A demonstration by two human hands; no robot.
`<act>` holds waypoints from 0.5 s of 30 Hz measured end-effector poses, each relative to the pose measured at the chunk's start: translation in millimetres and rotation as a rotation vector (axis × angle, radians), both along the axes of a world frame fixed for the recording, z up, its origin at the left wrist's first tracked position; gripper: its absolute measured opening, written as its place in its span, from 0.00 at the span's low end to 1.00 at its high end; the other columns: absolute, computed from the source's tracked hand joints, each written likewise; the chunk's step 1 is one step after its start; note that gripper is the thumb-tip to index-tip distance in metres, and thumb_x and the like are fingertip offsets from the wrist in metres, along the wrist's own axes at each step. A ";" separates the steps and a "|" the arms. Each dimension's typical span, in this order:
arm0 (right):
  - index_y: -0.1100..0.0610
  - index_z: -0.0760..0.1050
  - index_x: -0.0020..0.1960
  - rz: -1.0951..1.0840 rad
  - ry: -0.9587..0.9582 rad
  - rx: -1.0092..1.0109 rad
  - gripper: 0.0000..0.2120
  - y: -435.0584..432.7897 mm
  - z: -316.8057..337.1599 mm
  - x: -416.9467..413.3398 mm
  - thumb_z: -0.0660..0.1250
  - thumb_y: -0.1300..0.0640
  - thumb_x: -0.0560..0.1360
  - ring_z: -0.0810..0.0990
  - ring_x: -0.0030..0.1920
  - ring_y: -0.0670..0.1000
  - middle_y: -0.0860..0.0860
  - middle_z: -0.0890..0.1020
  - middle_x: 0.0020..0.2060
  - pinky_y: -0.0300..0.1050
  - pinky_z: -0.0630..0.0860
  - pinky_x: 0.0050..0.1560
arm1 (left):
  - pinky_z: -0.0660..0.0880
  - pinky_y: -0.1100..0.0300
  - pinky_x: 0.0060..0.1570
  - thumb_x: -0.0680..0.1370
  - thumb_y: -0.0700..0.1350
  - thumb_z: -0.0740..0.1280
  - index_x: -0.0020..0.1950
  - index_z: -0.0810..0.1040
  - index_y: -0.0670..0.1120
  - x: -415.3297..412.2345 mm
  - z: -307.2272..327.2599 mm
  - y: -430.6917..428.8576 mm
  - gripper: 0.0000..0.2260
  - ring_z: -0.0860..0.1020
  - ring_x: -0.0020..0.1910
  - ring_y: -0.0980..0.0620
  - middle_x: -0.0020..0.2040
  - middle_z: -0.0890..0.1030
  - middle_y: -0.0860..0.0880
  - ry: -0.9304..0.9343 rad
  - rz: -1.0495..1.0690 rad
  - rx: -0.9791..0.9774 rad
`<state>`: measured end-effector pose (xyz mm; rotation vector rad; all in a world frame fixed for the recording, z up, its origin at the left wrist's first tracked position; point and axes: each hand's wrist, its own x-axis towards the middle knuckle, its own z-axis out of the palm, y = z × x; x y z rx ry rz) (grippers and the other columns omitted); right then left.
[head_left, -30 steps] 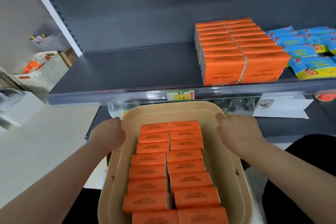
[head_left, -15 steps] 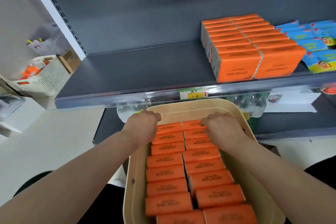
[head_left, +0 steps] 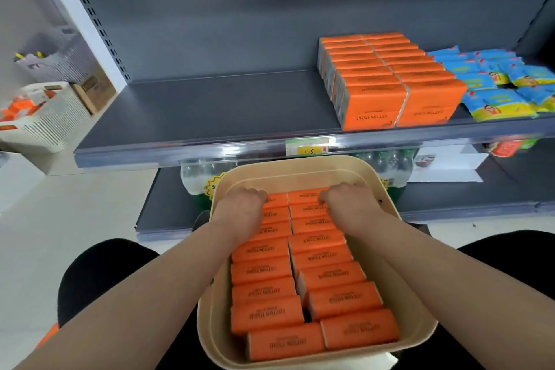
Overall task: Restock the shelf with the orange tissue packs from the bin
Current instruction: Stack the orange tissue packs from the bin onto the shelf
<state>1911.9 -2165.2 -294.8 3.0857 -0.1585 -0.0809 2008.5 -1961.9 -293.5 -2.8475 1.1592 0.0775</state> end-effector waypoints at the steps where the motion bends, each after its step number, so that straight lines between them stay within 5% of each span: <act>1: 0.48 0.76 0.57 0.002 0.014 -0.004 0.15 0.3 -2.9 0.8 0.59 0.62 0.75 0.78 0.52 0.53 0.49 0.80 0.50 0.50 0.71 0.53 | 0.77 0.52 0.51 0.78 0.43 0.60 0.64 0.73 0.48 -2.2 -6.1 1.9 0.15 0.74 0.56 0.48 0.56 0.78 0.49 0.004 0.002 -0.010; 10: 0.51 0.78 0.52 -0.040 0.081 0.016 0.08 -4.8 -23.3 26.0 0.61 0.55 0.77 0.77 0.53 0.54 0.50 0.80 0.51 0.48 0.69 0.52 | 0.75 0.56 0.50 0.77 0.40 0.59 0.62 0.74 0.47 3.2 -15.2 4.0 0.14 0.74 0.56 0.48 0.58 0.78 0.50 -0.093 -0.123 -0.120; 15: 0.52 0.77 0.49 -0.035 0.057 -0.026 0.08 4.5 -32.8 31.0 0.59 0.60 0.77 0.77 0.51 0.54 0.50 0.80 0.49 0.48 0.69 0.50 | 0.72 0.54 0.57 0.78 0.40 0.59 0.64 0.70 0.49 1.7 -19.0 6.7 0.15 0.73 0.59 0.48 0.62 0.75 0.50 -0.091 -0.143 -0.103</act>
